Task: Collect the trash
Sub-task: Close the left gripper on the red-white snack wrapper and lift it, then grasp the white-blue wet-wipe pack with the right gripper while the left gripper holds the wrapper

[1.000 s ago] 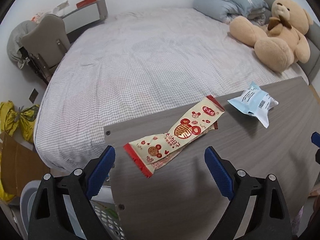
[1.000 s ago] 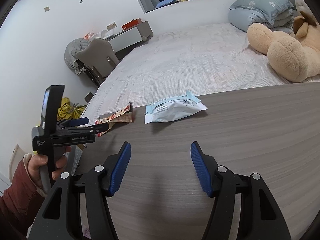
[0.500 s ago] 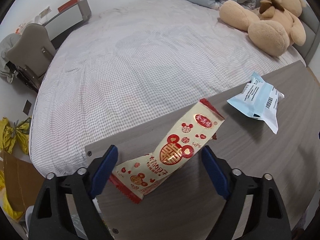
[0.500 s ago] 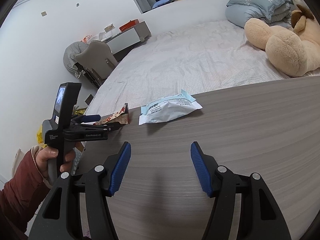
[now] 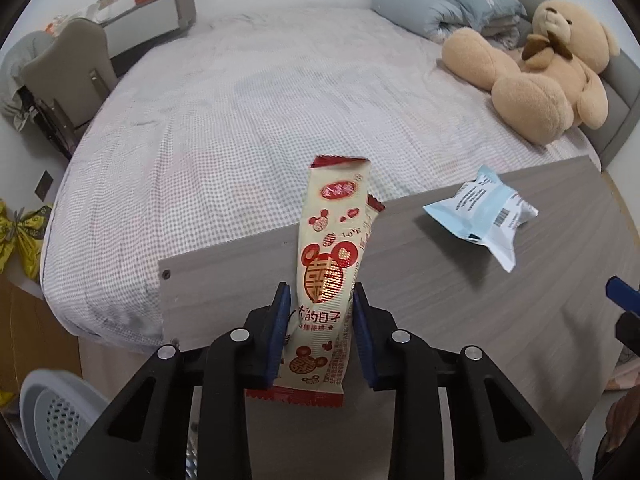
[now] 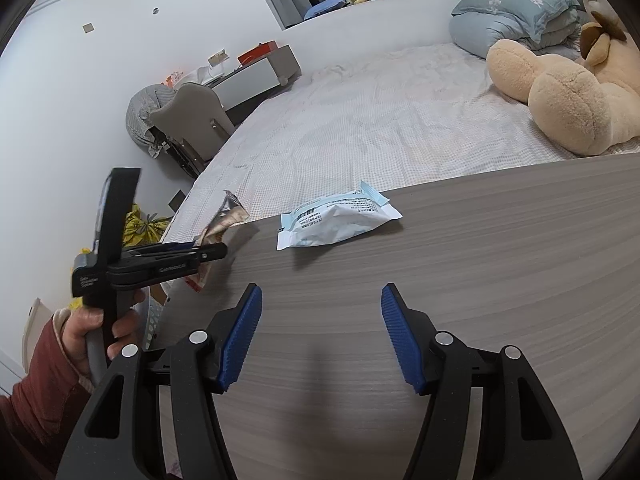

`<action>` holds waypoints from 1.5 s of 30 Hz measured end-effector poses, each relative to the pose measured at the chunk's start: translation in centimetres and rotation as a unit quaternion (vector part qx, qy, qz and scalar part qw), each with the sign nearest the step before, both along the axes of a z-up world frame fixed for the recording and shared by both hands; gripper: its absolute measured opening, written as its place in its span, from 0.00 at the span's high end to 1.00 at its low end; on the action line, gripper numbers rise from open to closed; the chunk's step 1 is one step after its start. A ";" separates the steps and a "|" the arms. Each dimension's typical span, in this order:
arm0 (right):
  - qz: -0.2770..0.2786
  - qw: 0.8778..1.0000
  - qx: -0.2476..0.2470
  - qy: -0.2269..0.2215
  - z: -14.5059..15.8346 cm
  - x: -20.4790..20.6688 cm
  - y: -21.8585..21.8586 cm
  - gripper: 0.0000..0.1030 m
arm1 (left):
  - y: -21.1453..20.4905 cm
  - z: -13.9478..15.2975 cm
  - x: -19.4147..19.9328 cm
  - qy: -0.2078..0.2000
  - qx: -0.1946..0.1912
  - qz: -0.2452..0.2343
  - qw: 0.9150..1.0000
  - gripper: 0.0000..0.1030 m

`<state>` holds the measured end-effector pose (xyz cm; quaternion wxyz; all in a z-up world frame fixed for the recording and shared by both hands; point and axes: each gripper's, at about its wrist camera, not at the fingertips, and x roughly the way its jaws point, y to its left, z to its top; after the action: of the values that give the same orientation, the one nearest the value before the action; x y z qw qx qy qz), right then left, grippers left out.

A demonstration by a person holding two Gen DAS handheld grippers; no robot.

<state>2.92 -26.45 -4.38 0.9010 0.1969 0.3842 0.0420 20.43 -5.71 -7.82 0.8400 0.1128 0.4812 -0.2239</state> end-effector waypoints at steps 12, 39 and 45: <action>0.006 0.999 -0.033 0.003 0.4 3.9 1.8 0.42 | 2.4 3.2 -6.2 -0.055 -0.038 0.057 0.996 0.70; -0.041 0.985 -0.154 0.066 -1.9 8.1 3.1 0.42 | 4.6 3.6 -9.0 -0.056 -0.070 0.075 0.993 0.70; -0.034 0.986 -0.154 0.052 -1.0 8.2 3.2 0.42 | 4.5 3.6 -9.1 -0.056 -0.073 0.073 0.993 0.70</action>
<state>11.16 -23.28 -5.35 0.9003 0.0707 0.4256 -0.0586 11.32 -1.16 -4.20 0.8857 0.0279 0.4228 -0.1898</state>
